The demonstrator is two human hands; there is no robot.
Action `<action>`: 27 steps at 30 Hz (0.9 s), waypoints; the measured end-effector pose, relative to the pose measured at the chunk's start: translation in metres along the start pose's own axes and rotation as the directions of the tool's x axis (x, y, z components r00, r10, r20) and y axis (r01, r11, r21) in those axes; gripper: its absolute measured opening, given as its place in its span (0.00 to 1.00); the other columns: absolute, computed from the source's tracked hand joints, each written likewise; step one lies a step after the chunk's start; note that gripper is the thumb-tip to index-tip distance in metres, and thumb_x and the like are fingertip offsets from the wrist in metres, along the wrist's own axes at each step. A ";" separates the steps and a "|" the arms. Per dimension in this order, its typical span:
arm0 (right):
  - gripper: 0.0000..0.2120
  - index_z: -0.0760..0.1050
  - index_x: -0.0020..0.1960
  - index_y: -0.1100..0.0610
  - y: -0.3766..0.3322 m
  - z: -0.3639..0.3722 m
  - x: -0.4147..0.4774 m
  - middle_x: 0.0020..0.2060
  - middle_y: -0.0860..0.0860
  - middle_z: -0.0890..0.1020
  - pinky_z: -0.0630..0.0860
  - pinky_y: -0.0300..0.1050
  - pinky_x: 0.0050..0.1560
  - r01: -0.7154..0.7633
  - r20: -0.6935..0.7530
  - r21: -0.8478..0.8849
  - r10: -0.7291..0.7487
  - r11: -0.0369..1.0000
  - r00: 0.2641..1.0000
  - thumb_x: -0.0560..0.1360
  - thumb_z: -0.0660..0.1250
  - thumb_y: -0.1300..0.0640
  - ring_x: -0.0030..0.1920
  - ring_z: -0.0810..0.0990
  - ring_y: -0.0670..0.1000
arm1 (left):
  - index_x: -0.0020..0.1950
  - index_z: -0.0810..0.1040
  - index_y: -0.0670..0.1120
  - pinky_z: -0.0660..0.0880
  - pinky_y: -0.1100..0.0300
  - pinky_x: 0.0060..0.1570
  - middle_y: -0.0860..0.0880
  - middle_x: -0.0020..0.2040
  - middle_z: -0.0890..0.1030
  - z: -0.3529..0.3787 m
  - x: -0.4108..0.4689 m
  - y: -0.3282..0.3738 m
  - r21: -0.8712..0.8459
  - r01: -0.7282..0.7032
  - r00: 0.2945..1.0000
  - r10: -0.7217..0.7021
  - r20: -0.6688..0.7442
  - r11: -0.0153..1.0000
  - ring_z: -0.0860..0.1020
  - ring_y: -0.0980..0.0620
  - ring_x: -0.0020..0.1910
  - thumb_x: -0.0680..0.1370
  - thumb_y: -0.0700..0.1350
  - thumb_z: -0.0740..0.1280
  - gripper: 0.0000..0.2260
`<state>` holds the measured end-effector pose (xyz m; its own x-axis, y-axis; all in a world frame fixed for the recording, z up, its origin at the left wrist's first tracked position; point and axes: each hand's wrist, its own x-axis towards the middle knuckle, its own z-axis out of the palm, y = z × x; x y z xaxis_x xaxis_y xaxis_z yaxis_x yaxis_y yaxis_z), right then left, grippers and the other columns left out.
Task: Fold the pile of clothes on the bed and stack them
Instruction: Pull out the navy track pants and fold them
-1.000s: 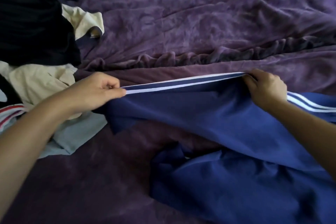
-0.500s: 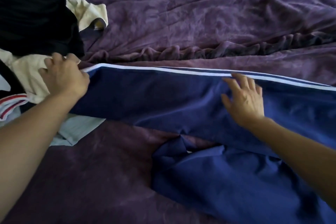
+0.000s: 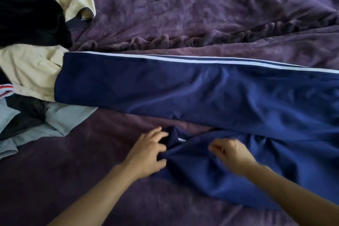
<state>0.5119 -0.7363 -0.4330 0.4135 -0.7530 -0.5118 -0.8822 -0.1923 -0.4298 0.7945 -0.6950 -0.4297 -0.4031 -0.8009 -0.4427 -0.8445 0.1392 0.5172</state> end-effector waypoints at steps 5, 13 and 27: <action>0.06 0.80 0.45 0.54 0.014 -0.033 -0.011 0.40 0.50 0.83 0.75 0.50 0.40 -0.063 -0.231 0.028 0.067 0.998 0.971 0.76 0.67 0.52 0.44 0.81 0.59 | 0.45 0.79 0.39 0.74 0.53 0.50 0.49 0.45 0.83 -0.040 -0.017 0.027 -0.697 0.173 0.975 -0.219 0.024 0.696 0.78 0.58 0.45 0.74 0.52 0.68 0.14; 0.33 0.70 0.70 0.48 0.015 0.011 -0.088 0.67 0.46 0.73 0.69 0.49 0.62 0.096 -0.056 -0.093 -0.101 0.991 0.993 0.73 0.56 0.30 0.66 0.72 0.52 | 0.41 0.80 0.47 0.76 0.61 0.38 0.56 0.38 0.83 -0.087 -0.048 0.043 -0.075 0.436 0.802 -0.350 0.484 0.897 0.80 0.58 0.36 0.56 0.58 0.81 0.22; 0.29 0.77 0.64 0.54 -0.016 0.079 -0.107 0.67 0.58 0.74 0.73 0.56 0.57 0.153 -0.181 -0.204 -0.191 0.967 0.965 0.64 0.76 0.50 0.65 0.74 0.60 | 0.64 0.71 0.36 0.72 0.46 0.57 0.35 0.63 0.75 0.011 -0.114 -0.063 -0.523 0.782 0.280 -0.940 -0.193 0.340 0.75 0.35 0.61 0.66 0.51 0.78 0.33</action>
<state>0.4995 -0.6028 -0.4305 0.5262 -0.8040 -0.2769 -0.8358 -0.4290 -0.3425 0.8895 -0.6066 -0.4195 0.7494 -0.4675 -0.4688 -0.4180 -0.8832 0.2126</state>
